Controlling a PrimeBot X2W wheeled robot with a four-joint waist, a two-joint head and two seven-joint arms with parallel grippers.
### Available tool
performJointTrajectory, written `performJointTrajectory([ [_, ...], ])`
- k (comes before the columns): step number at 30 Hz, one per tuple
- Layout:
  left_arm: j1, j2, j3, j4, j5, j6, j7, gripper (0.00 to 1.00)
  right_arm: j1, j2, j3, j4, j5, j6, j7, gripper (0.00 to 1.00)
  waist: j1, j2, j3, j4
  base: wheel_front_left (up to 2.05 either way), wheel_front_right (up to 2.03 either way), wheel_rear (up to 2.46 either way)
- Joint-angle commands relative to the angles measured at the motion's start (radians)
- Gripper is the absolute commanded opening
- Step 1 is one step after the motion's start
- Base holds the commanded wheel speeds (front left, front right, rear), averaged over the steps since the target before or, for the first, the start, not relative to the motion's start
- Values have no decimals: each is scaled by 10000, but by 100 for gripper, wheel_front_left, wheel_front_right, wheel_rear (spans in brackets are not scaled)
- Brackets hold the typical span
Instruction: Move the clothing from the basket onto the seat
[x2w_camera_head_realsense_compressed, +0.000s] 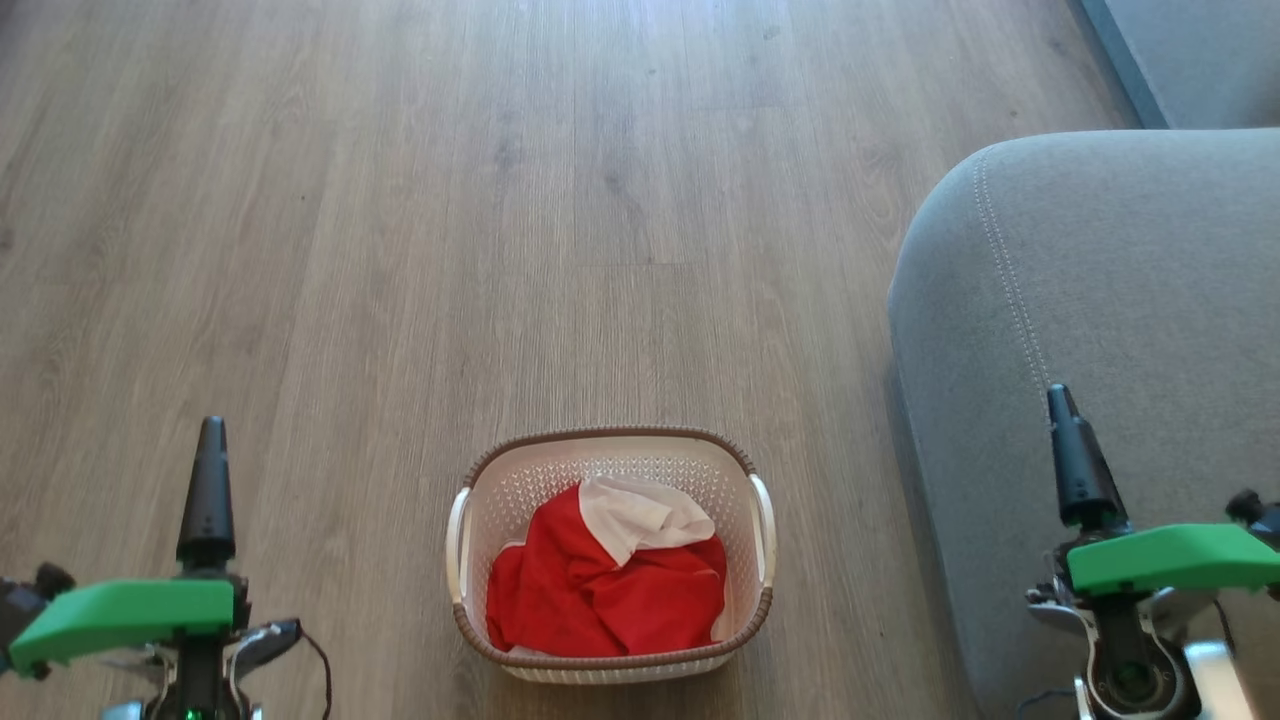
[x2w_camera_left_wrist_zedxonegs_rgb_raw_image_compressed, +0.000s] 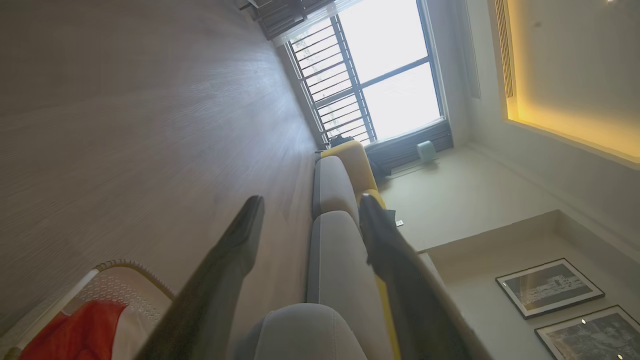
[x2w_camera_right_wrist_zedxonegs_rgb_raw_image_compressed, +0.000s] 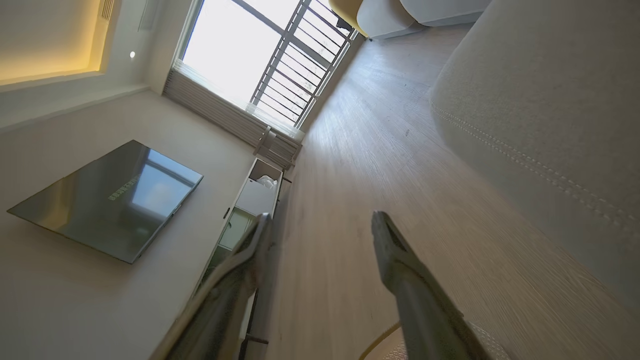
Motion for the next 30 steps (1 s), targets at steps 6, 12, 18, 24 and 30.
performJointTrajectory([
  [6, -600, 90, -28, -1342, 1115, 497, -231, 100, -772, -78, 254, -866, -1075, 0, -303, 100, 0, 0, 38, 6, 0, 0, 0],
  [12, -594, 97, -650, -2278, 2461, 1294, -406, 100, -919, -104, 483, -1202, -2236, 0, -480, 100, 0, 0, 69, -24, 0, 0, 0],
  [18, -604, 104, -1407, -2831, 3680, 2009, -582, 100, -982, -192, 727, -1432, -3404, 0, -657, 100, 0, 0, 80, -49, 0, 0, 0],
  [24, -654, 111, -2291, -3110, 5389, 2479, -758, 100, -1065, -256, 996, -1717, -4465, 0, -834, 100, 0, 0, 93, -86, 0, 0, 0],
  [30, -731, 118, -3292, -3197, 6858, 2934, -932, 100, -1057, -264, 1070, -1723, -5466, 0, -1010, 100, 0, 0, 67, -115, 0, 0, 0],
])
